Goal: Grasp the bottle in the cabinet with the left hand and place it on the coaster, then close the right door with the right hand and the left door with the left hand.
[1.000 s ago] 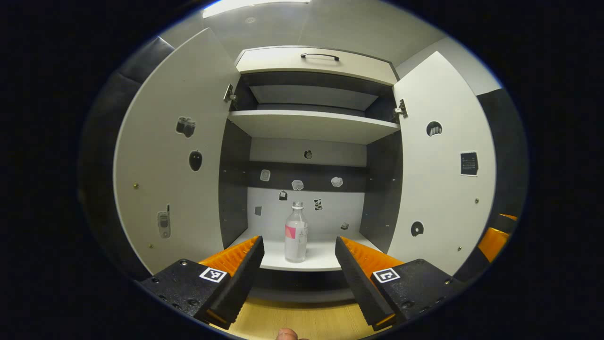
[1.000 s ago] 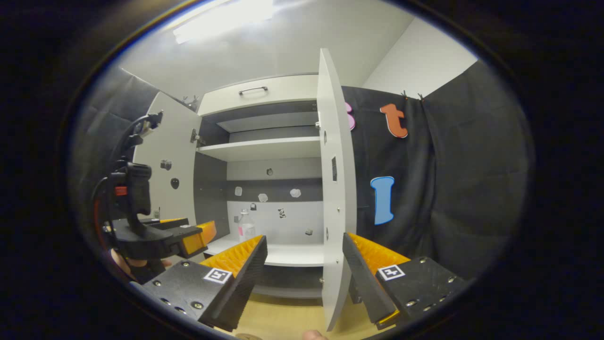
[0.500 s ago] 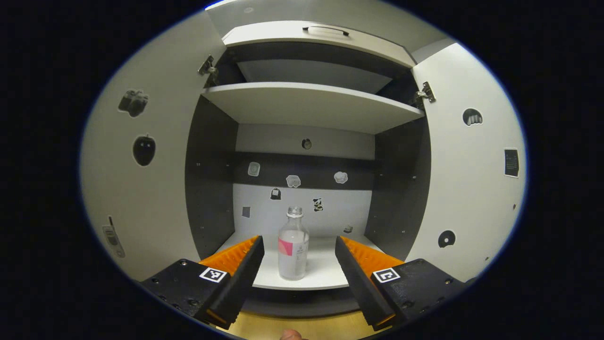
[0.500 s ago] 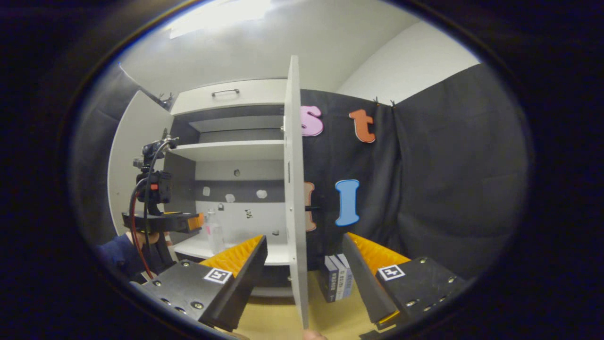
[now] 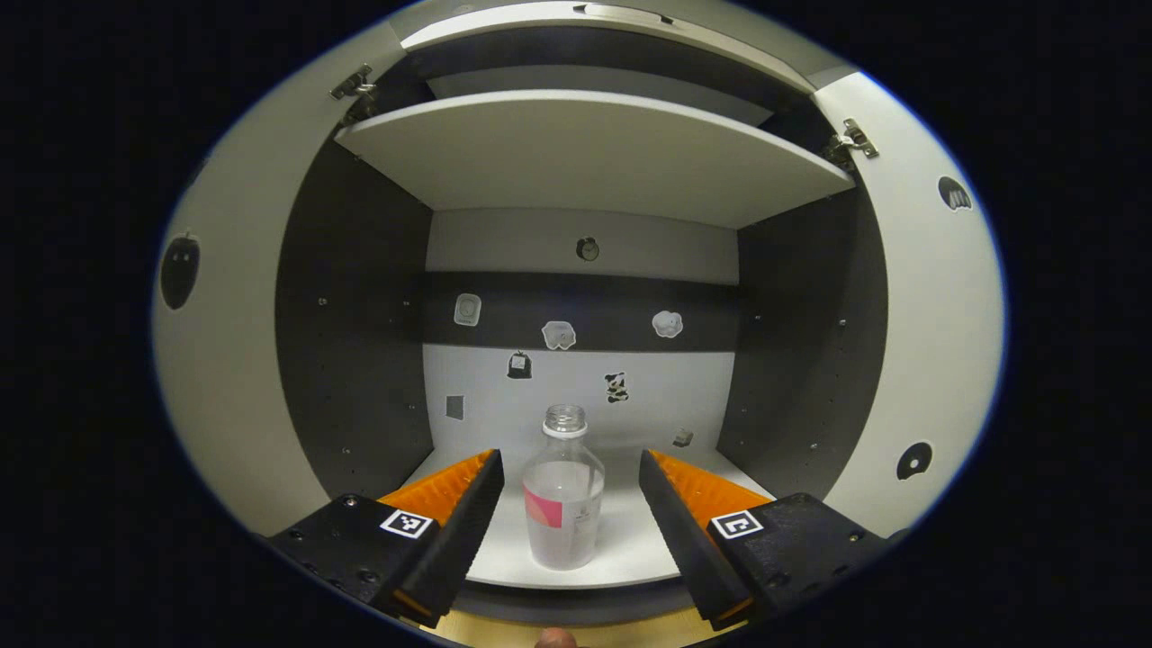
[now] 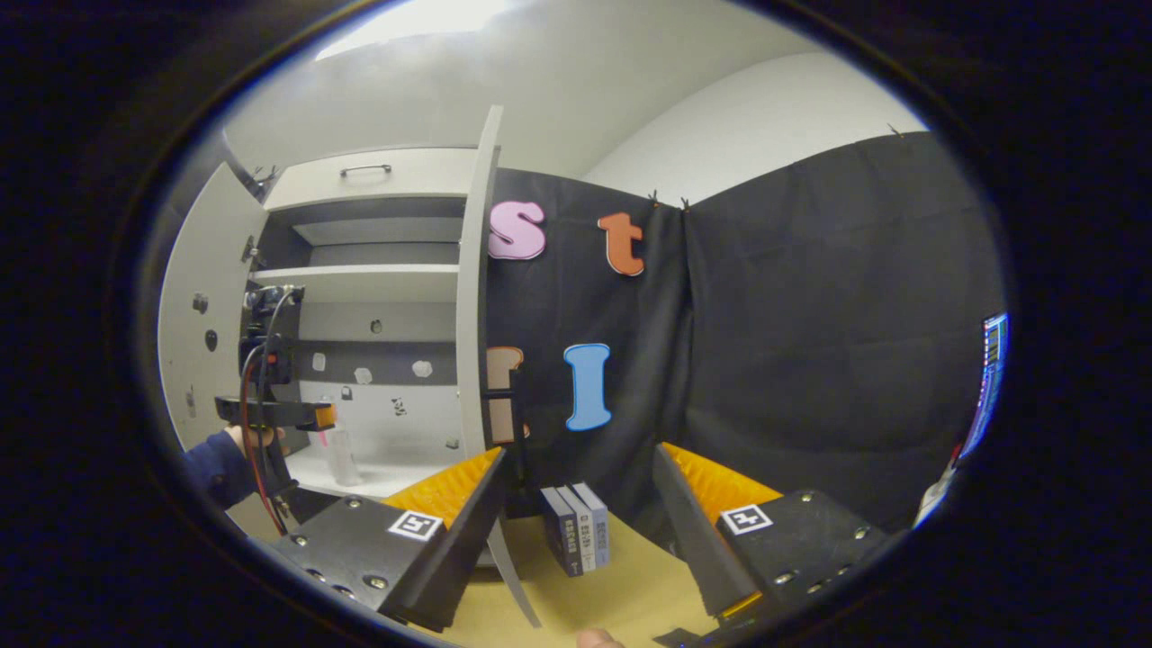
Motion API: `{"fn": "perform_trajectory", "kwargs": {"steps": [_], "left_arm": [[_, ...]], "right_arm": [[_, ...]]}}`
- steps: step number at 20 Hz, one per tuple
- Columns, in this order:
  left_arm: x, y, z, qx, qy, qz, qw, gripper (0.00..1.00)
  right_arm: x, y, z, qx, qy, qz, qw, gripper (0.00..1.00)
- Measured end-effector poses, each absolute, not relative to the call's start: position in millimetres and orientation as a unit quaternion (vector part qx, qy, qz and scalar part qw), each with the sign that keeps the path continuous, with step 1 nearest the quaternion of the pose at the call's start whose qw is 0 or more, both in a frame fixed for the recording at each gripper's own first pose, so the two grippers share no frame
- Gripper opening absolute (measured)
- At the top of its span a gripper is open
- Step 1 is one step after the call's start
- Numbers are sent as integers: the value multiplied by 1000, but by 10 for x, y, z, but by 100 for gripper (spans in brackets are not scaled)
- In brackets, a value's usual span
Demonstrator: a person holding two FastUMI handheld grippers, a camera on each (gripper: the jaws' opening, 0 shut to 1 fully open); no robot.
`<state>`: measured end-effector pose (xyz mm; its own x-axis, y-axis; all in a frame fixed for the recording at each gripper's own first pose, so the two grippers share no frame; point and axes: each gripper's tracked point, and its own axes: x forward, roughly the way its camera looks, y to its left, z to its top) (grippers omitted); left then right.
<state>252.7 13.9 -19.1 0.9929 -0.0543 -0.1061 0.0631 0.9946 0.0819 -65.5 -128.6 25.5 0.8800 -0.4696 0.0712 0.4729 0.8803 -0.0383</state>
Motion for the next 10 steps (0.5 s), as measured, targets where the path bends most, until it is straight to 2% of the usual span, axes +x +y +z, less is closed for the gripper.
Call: {"fn": "perform_trajectory", "kwargs": {"steps": [2,4,8,10], "left_arm": [[2675,157,-257,47,61,-28,997,97],[2813,153,-303,52,67,-26,996,97],[2993,204,-438,62,83,-15,995,96],[3064,210,-504,61,91,-13,994,96]], "right_arm": [[-643,-1295,258,-27,-31,-249,968,97],[-624,-1298,267,-24,-32,-252,967,93],[-527,-1288,223,-17,-27,-247,968,93],[-507,-1283,194,-19,-24,-245,969,96]]}}
